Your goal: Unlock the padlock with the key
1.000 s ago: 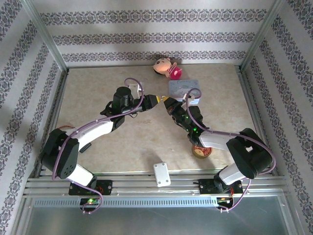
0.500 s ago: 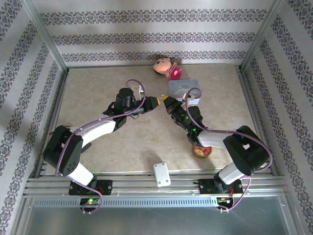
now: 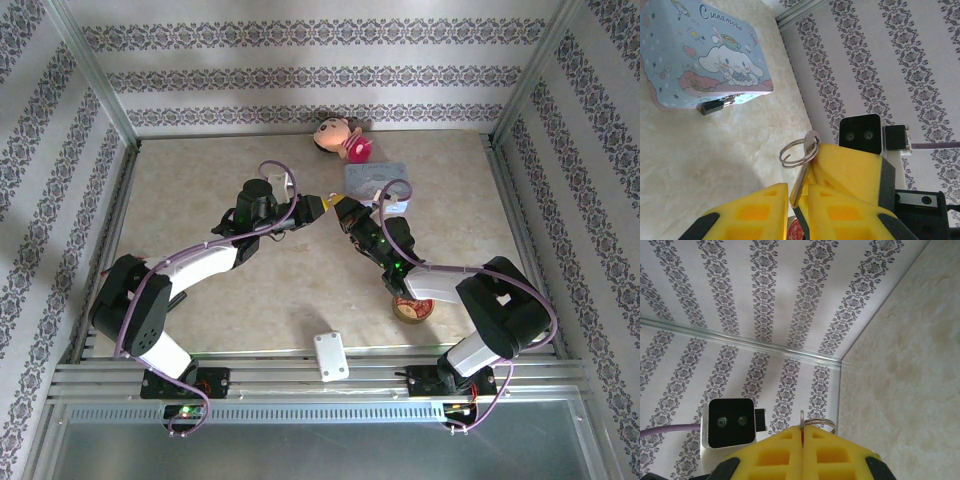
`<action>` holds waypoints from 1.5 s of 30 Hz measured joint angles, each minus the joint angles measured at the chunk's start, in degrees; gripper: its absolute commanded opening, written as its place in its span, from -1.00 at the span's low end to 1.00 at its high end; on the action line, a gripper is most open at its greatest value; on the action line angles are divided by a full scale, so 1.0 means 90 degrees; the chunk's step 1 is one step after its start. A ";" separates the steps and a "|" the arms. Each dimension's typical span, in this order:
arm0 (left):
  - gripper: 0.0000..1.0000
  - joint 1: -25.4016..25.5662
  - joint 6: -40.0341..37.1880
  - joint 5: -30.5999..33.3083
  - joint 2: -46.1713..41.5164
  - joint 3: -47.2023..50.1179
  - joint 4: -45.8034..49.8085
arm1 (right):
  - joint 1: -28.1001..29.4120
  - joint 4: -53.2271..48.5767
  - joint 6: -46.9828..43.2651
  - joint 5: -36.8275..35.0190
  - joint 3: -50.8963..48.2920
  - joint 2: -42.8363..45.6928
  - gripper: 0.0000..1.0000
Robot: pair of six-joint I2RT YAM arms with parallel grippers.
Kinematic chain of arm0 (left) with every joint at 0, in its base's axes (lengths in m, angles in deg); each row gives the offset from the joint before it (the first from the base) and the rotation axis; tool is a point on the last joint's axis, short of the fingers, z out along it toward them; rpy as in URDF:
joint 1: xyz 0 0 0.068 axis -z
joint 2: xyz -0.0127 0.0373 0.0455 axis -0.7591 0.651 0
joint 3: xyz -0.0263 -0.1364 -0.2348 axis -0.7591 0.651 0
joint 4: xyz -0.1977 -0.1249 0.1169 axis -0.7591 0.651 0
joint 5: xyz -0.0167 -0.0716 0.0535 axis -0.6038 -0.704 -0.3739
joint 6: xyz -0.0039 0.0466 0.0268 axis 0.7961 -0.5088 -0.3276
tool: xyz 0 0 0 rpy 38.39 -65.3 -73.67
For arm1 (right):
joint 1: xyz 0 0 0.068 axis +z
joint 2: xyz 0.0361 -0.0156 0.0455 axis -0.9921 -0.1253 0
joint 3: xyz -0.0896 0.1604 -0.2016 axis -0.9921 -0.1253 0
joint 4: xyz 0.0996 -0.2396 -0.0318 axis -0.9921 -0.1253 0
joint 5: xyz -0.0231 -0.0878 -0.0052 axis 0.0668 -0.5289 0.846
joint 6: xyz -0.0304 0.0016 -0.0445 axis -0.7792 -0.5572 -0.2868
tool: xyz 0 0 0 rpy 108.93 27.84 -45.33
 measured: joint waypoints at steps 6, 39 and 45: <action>-0.70 0.0000 0.0068 0.0000 0.0012 -0.0002 -0.0010 | 0.0000 0.0005 0.0000 0.0022 0.0000 0.0000 -1.00; -1.00 -0.0010 -0.0333 -0.0155 -0.0172 -0.0233 0.0738 | -0.0002 -0.0245 -0.0095 0.0233 -0.0068 0.0172 -0.37; -1.00 -0.0022 -0.1683 -0.0335 -0.0466 -0.1603 0.3633 | -0.0168 -0.0792 -0.0435 0.0393 -0.0080 0.0636 -0.02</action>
